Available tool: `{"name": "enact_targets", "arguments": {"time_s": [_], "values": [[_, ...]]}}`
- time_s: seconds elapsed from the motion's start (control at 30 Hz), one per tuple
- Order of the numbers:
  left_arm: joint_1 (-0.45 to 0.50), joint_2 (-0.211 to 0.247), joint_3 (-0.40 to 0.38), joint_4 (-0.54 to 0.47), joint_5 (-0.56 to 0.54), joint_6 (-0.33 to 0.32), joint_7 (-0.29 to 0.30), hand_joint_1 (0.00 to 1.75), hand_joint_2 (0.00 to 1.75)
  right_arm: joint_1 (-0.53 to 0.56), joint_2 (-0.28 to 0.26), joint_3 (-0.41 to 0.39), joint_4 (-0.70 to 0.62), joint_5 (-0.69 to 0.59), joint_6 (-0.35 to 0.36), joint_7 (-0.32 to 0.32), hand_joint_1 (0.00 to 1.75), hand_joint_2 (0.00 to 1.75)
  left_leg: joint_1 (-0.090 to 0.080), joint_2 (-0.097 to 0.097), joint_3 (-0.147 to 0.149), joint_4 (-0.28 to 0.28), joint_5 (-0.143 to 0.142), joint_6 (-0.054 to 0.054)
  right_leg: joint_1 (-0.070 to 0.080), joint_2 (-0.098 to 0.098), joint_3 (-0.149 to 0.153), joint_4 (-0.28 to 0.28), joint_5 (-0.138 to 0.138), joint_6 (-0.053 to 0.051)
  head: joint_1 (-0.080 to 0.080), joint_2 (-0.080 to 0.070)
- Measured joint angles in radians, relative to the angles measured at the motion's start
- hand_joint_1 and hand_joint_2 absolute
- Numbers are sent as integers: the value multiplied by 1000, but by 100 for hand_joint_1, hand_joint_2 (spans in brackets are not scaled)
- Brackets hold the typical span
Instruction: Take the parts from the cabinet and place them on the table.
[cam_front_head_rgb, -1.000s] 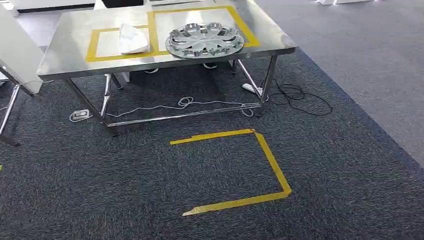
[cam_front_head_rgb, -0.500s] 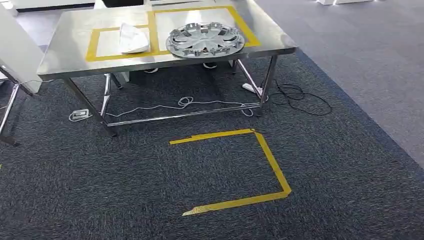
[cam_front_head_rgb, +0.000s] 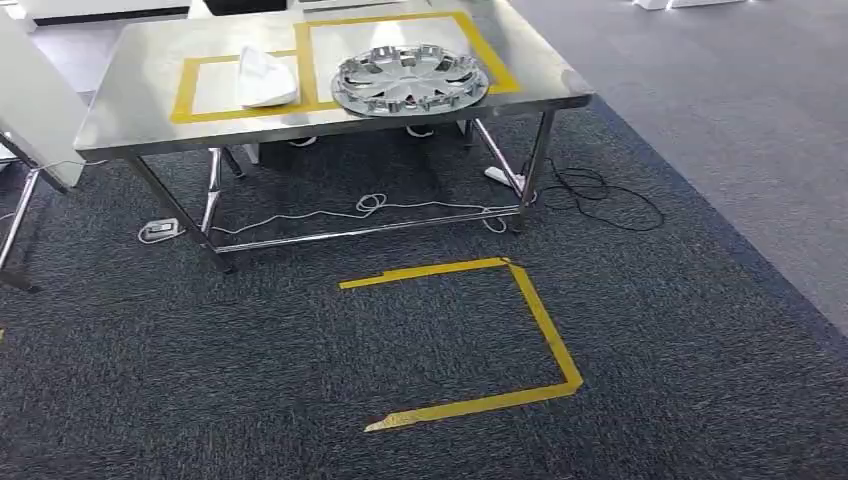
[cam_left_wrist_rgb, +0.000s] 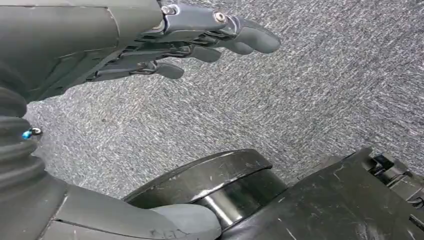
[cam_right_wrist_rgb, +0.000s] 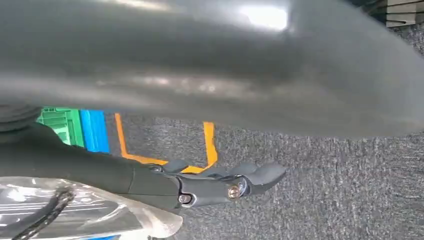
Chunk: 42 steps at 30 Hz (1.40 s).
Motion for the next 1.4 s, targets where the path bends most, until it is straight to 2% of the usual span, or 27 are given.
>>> {"name": "enact_targets", "arguments": {"time_s": [1.13,1.4], "values": [[0,0,0,0,1,0,0,0,0,-1,0,-34,0,-23,6,-11,0,0,0,0,0,0,3,0,0,0,0,0,3,-1,0,0],[0,-1,0,0,2,0,0,0,0,-1,1,-37,0,-34,7,-31,0,0,0,0,0,0,3,0,0,0,0,0,3,-1,0,0]]}}
